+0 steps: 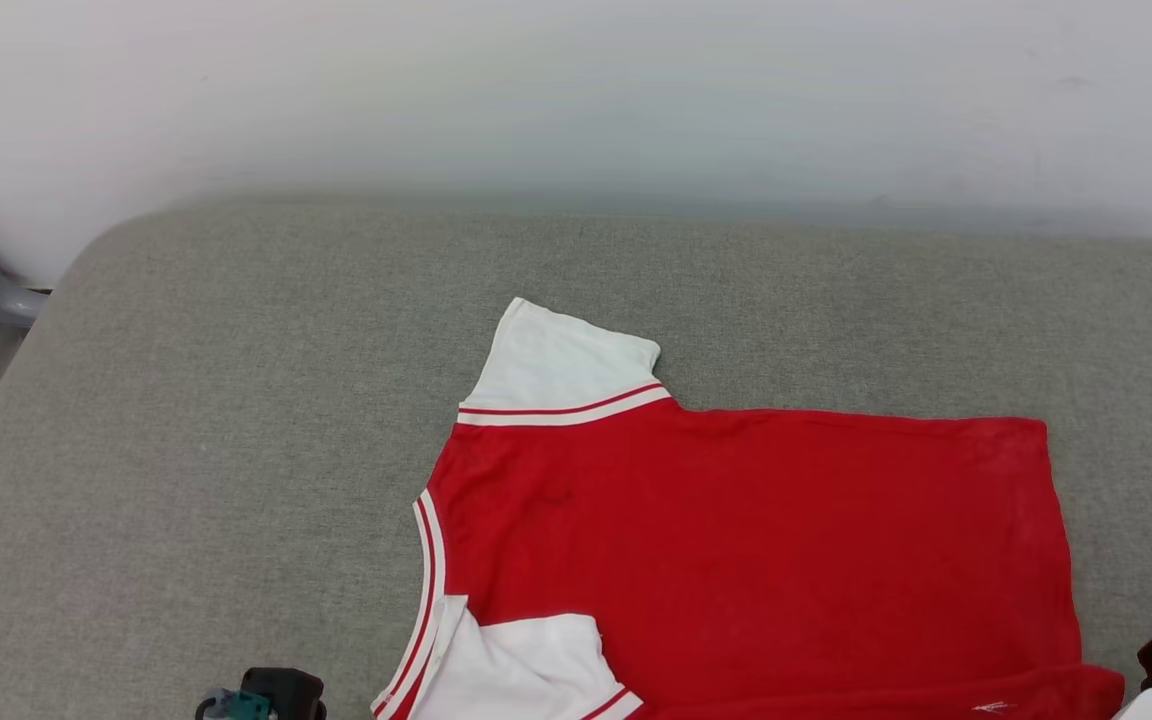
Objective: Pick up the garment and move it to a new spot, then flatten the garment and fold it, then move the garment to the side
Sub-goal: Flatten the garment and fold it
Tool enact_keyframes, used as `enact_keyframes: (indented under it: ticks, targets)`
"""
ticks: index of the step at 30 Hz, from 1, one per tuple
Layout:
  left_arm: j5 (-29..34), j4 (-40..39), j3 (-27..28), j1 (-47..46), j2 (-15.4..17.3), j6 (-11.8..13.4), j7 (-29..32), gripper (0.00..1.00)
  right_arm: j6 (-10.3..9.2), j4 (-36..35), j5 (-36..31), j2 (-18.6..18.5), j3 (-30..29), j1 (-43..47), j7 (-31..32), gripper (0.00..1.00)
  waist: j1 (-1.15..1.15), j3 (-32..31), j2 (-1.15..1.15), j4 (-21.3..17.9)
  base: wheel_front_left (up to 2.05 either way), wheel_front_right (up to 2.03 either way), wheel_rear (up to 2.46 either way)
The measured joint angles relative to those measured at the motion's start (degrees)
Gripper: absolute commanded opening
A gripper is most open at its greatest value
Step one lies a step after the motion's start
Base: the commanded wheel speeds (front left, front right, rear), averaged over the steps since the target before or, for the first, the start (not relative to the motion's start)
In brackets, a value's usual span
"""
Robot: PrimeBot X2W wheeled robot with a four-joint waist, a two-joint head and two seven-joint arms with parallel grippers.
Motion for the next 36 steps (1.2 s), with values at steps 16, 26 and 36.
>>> enact_keyframes:
  ticks: [16,26,36]
  targets:
    - [7.93,-0.81,5.67,-5.66,-1.92,-2.04,-18.52,1.0,-0.03,-2.63,0.99,-3.37,3.23,-7.04,-24.96,1.0,0.0,-2.27,0.0,-0.58,0.0,0.0,0.0]
    - [16.07,-2.02,9.59,-6.86,-6.7,-4.66,-28.98,1.0,-0.02,-1.75,0.11,-0.08,5.99,-8.84,-47.62,1.0,0.0,-1.26,0.0,-1.25,0.0,0.0,0.0]
    - [22.21,-1.14,15.32,-5.85,-11.51,-10.38,-29.16,1.0,-0.03,0.58,-1.7,1.64,7.3,-9.67,-53.45,1.0,0.0,0.95,0.0,-2.93,0.0,0.0,0.0]
